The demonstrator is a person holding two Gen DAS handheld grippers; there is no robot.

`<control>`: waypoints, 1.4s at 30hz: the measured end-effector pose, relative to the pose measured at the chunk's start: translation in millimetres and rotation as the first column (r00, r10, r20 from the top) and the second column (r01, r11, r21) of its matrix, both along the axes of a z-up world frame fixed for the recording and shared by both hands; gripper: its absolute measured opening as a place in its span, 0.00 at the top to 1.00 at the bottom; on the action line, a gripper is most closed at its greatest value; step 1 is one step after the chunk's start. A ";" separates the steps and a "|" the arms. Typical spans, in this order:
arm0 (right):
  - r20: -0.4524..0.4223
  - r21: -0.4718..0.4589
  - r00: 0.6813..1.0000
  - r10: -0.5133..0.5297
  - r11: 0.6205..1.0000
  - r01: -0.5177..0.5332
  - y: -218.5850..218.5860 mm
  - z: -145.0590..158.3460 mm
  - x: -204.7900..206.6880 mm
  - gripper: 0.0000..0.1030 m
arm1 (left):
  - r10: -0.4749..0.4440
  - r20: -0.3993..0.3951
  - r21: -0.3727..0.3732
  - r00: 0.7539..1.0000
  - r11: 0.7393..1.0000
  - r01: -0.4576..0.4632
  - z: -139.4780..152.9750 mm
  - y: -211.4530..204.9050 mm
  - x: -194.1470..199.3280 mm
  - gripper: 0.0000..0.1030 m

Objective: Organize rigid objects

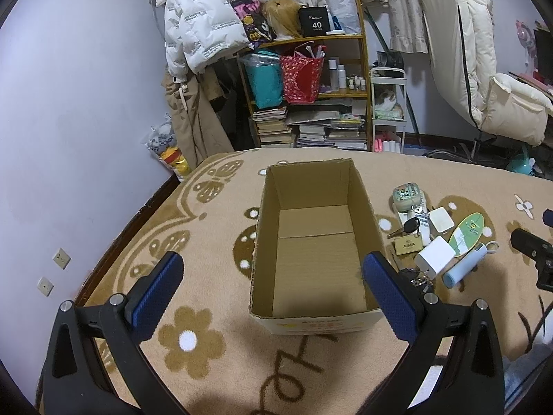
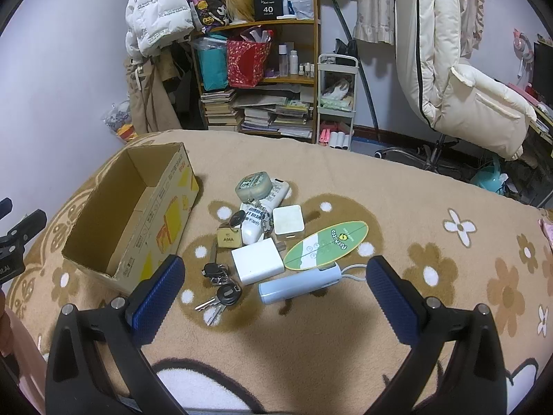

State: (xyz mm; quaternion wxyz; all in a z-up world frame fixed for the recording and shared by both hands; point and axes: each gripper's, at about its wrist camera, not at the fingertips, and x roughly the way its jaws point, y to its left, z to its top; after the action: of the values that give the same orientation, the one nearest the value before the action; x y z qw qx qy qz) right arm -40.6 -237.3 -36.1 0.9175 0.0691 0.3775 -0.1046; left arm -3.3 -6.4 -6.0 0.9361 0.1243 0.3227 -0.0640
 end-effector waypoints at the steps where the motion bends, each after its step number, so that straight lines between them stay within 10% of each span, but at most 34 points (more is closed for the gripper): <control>1: 0.003 -0.002 1.000 0.001 1.000 -0.001 -0.6 1.2 -0.3 0.00 | -0.004 -0.002 0.000 1.000 1.000 0.004 -0.3 -0.2 0.6 0.00; 26: -0.152 0.146 0.986 -0.069 0.985 0.092 -62.3 -43.5 59.4 0.00 | 0.033 -0.251 0.028 0.967 0.999 -0.026 -52.3 4.3 113.2 0.00; 42: -0.386 0.111 0.917 -0.102 0.981 0.156 -71.9 -107.3 75.9 0.03 | 0.102 -0.424 0.051 0.900 0.995 -0.088 -102.4 13.7 143.5 0.31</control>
State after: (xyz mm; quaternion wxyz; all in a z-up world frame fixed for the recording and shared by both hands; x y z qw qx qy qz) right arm 35.3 -309.2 -143.4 0.8114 0.1366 0.5482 -0.1497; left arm 140.2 7.3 -108.4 0.8431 0.1058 0.5258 -0.0389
